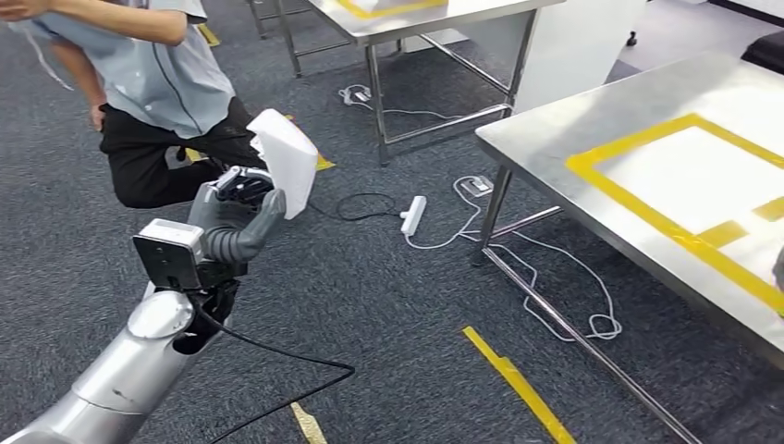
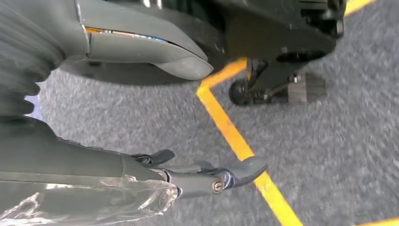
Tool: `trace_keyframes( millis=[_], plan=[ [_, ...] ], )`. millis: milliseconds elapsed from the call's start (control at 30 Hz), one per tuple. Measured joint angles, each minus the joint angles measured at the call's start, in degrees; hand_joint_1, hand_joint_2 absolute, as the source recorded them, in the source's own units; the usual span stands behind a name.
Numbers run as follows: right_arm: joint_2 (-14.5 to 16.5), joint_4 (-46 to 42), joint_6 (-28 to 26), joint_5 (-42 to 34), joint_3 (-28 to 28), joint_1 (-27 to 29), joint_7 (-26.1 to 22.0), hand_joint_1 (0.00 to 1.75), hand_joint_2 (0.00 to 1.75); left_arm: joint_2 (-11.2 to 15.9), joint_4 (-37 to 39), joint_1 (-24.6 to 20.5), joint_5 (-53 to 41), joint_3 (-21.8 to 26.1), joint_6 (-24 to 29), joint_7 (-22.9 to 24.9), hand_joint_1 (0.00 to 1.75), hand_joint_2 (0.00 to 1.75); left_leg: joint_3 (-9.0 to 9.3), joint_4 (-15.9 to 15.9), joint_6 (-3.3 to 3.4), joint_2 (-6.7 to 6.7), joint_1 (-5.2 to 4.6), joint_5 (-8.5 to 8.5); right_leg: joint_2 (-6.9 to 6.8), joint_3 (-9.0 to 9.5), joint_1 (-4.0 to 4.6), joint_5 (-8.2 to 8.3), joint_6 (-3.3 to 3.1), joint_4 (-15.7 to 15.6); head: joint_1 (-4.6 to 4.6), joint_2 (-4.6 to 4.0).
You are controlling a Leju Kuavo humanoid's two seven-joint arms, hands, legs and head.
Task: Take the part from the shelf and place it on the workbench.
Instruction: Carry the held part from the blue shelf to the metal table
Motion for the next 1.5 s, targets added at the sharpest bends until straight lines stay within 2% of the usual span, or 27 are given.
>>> trace_keyframes(
  millis=[33, 67, 133, 200, 267, 333, 400, 467, 533, 567, 633, 667, 733, 767, 833, 900, 967, 1033, 1067, 1133, 1200, 1267, 1333, 1367, 1400, 1433, 1500],
  plan=[
    [0.00, 0.02, 0.03, 0.00, 0.01, 0.03, 0.01, 0.00, 1.75, 0.10, 0.03, 0.12, -0.05, 0.01, 0.01, 0.01, 1.75, 1.75, -1.23, 2.30, 0.04, -0.22, 0.00, -0.36, 0.84, -0.02, 0.04, 0.03, -0.04, 0.04, -0.03, 0.00],
    [0.00, 0.03, 0.05, 0.00, 0.01, 0.07, 0.01, 0.00, 1.75, 0.15, 0.06, 0.20, -0.10, 0.01, 0.01, 0.02, 1.75, 1.75, -1.58, 2.67, 0.16, -0.32, 0.00, 0.36, 1.68, -0.04, 0.08, 0.05, -0.05, 0.10, -0.02, 0.00],
    [0.00, 0.04, 0.05, 0.01, 0.01, 0.14, 0.02, 0.00, 1.75, 0.20, 0.08, 0.23, -0.18, 0.01, 0.01, 0.03, 1.75, 1.75, 0.73, -2.80, 0.64, -1.27, 0.00, 4.50, 3.39, -0.01, 0.10, 0.08, -0.01, 0.26, -0.03, 0.00],
    [0.01, 0.06, 0.05, 0.01, 0.01, 0.07, 0.02, 0.00, 1.75, 0.25, 0.08, 0.10, -0.23, 0.03, 0.01, 0.03, 1.75, 1.75, 3.94, -9.88, 1.26, -3.76, 0.11, 7.47, 4.87, -0.23, 0.14, 0.15, 0.24, 0.48, 0.01, 0.00],
    [0.02, 0.08, 0.05, 0.01, 0.01, 0.06, 0.02, 0.00, 1.75, 0.30, 0.09, -0.03, -0.25, 0.04, 0.01, 0.04, 1.75, 1.75, 5.11, -12.69, 1.51, -4.97, 0.11, 7.67, 6.08, -0.79, -0.02, 0.38, 0.84, 0.56, 0.03, 0.00],
    [0.01, 0.10, 0.05, 0.00, 0.01, 0.26, 0.02, 0.00, 1.75, 0.22, 0.10, -0.17, -0.25, 0.01, 0.01, 0.05, 1.75, 1.75, 5.24, -13.34, 1.76, -3.80, 0.17, 7.81, 6.90, -1.47, -0.19, 0.59, 1.57, 0.51, -0.01, 0.00],
    [-0.01, 0.14, 0.02, -0.01, 0.01, 0.36, 0.02, 0.00, 1.75, 0.07, 0.10, -0.33, -0.25, -0.01, 0.01, 0.05, 1.75, 1.75, 5.40, -13.99, 2.31, -2.33, 0.37, 8.20, 4.54, -2.73, 0.08, -0.77, 2.09, 2.43, 0.43, 0.00],
    [-0.02, 0.15, -0.04, -0.02, 0.01, 0.18, 0.02, 0.00, 1.75, 0.08, 0.10, -0.33, -0.25, 0.01, 0.01, 0.04, 1.75, 1.75, 5.42, -14.20, 2.64, -0.75, 0.30, 8.30, 0.75, -5.74, 0.16, -4.37, 2.55, 8.91, 0.95, 0.00],
    [-0.04, 0.15, -0.08, -0.03, -0.01, 0.03, 0.02, 0.00, 1.75, 0.16, 0.13, -0.18, -0.25, 0.01, 0.01, 0.03, 1.75, 1.75, 5.40, -14.17, 2.72, 1.01, 0.19, 8.19, -0.65, -8.77, -0.06, -7.05, 3.02, 15.59, 1.06, 0.00],
    [-0.07, 0.15, -0.08, -0.04, -0.02, 0.03, 0.02, 0.00, 1.75, 0.16, 0.14, -0.13, -0.25, 0.01, 0.01, 0.03, 1.75, 1.75, 5.42, -14.16, 2.70, 1.84, 0.19, 8.12, -0.86, -9.05, -0.16, -6.92, 3.20, 16.38, 1.08, 0.00],
    [-0.14, 0.15, -0.08, -0.03, -0.03, 0.10, 0.02, 0.00, 1.75, 0.16, 0.14, -0.08, -0.25, 0.01, 0.01, 0.03, 1.75, 1.75, 5.56, -14.13, 2.47, 3.31, 0.21, 7.92, -1.66, -6.14, -0.34, -3.96, 3.42, 11.31, 1.09, 0.00],
    [-0.15, 0.15, -0.08, -0.03, -0.04, 0.10, 0.02, 0.00, 1.75, 0.16, 0.14, -0.09, -0.25, 0.01, 0.01, 0.03, 1.75, 1.75, 5.68, -14.11, 2.24, 3.93, 0.10, 7.78, -3.05, -3.82, -0.29, -2.50, 3.47, 7.07, 1.09, 0.00],
    [-0.15, 0.18, -0.03, -0.01, -0.03, 0.06, 0.02, 0.00, 1.75, 0.19, 0.14, -0.14, -0.25, 0.04, 0.01, 0.03, 1.75, 1.75, 5.86, -13.95, 1.71, 4.97, -0.32, 7.48, -5.02, -0.50, -0.16, -0.93, 2.86, 1.27, 0.98, 0.00],
    [-0.14, 0.22, 0.02, -0.01, -0.02, 0.04, 0.02, 0.00, 1.75, 0.21, 0.14, -0.16, -0.25, 0.05, 0.01, 0.03, 1.75, 1.75, 5.92, -13.89, 1.47, 5.46, -0.53, 7.40, -5.37, 0.00, -0.03, -0.91, 2.42, 0.35, 0.89, 0.00],
    [-0.13, 0.30, 0.09, -0.01, 0.00, 0.06, 0.02, 0.00, 1.75, 0.19, 0.14, -0.23, -0.25, 0.03, 0.01, 0.03, 1.75, 1.75, 6.04, -13.83, 1.04, 6.36, -0.56, 7.18, -3.98, -0.06, -0.05, -0.74, 1.55, 0.35, 0.69, 0.00],
    [-0.13, 0.34, 0.09, -0.01, 0.00, 0.03, 0.01, 0.00, 1.75, 0.16, 0.14, -0.30, -0.25, 0.03, 0.01, 0.02, 1.75, 1.75, 5.64, -12.27, 0.44, 4.55, -0.24, 5.74, -2.68, 0.02, -0.26, -0.57, 0.94, 0.24, 0.53, 0.00],
    [-0.13, 0.34, 0.02, 0.00, 0.00, -0.04, 0.02, 0.00, 1.75, 0.30, 0.15, -0.29, -0.25, 0.08, 0.01, 0.01, 1.75, 1.75, 3.03, -6.20, 0.08, 1.20, 0.05, 2.33, -1.32, 0.12, -0.39, -0.51, 0.43, 0.19, 0.34, 0.00],
    [-0.13, 0.34, 0.01, 0.01, 0.01, -0.04, 0.02, 0.00, 1.75, 0.54, 0.19, -0.08, -0.24, 0.12, 0.01, 0.02, 1.75, 1.75, -0.65, 1.17, 0.10, -0.06, 0.10, -0.49, 0.28, 0.14, -0.33, -0.52, 0.19, 0.22, 0.27, 0.00],
    [-0.13, 0.34, 0.03, 0.01, 0.01, 0.00, 0.02, 0.00, 1.75, 0.63, 0.22, 0.03, -0.24, 0.13, 0.02, 0.02, 1.75, 1.75, -1.64, 2.78, 0.20, -0.19, 0.09, -0.44, 1.15, 0.16, -0.28, -0.52, 0.16, 0.25, 0.24, 0.00],
    [-0.13, 0.34, 0.08, 0.01, 0.01, 0.08, 0.03, 0.00, 1.75, 0.69, 0.27, 0.11, -0.23, 0.16, 0.02, 0.03, 1.75, 1.75, -0.50, -0.56, 0.60, -0.74, 0.10, 2.99, 2.92, 0.28, -0.24, -0.52, 0.17, 0.35, 0.25, 0.00],
    [-0.13, 0.36, 0.14, 0.01, 0.01, 0.07, 0.03, 0.00, 1.75, 0.74, 0.27, 0.10, -0.23, 0.24, 0.02, 0.03, 1.75, 1.75, 2.68, -7.98, 1.12, -3.29, 0.30, 7.05, 4.52, 0.28, -0.19, -0.54, 0.35, 0.52, 0.28, 0.00],
    [-0.13, 0.37, 0.16, 0.01, 0.01, 0.01, 0.04, 0.00, 1.75, 0.78, 0.27, 0.03, -0.23, 0.35, 0.01, 0.05, 1.75, 1.75, 4.45, -12.12, 1.29, -5.36, 0.45, 7.94, 5.80, -0.19, -0.30, -0.45, 0.87, 0.70, 0.31, 0.00],
    [-0.14, 0.39, 0.15, 0.01, 0.01, 0.17, 0.04, 0.00, 1.75, 0.74, 0.27, -0.05, -0.23, 0.40, 0.01, 0.13, 1.75, 1.75, 4.73, -12.88, 1.43, -4.75, 0.44, 7.64, 7.03, -0.86, -0.50, -0.19, 1.67, 0.53, 0.27, 0.00],
    [-0.15, 0.40, 0.15, 0.01, 0.01, 0.28, 0.04, 0.00, 1.75, 0.67, 0.27, -0.08, -0.23, 0.40, 0.01, 0.16, 1.75, 1.75, 4.82, -13.11, 1.68, -4.04, 0.49, 7.78, 6.75, -1.16, -0.46, -0.27, 2.03, 0.61, 0.34, 0.00],
    [-0.16, 0.41, 0.14, 0.01, 0.01, 0.33, 0.04, 0.00, 1.75, 0.60, 0.27, -0.13, -0.23, 0.40, 0.01, 0.17, 1.75, 1.75, 4.95, -13.39, 2.00, -3.27, 0.58, 7.92, 5.47, -1.74, -0.33, -0.87, 2.33, 1.47, 0.59, 0.00],
    [-0.18, 0.41, 0.13, 0.01, 0.01, 0.29, 0.04, 0.00, 1.75, 0.55, 0.27, -0.15, -0.23, 0.40, 0.01, 0.16, 1.75, 1.75, 5.07, -13.66, 2.29, -2.44, 0.66, 8.02, 3.59, -2.84, -0.18, -2.12, 2.59, 3.56, 0.88, 0.00],
    [-0.20, 0.40, 0.12, -0.01, -0.01, 0.07, 0.03, 0.00, 1.75, 0.57, 0.27, -0.05, -0.23, 0.43, 0.01, 0.16, 1.75, 1.75, 5.12, -13.75, 2.65, -0.76, 0.45, 7.95, -0.05, -6.22, -0.13, -5.79, 2.98, 10.81, 1.39, 0.00]
  ],
)
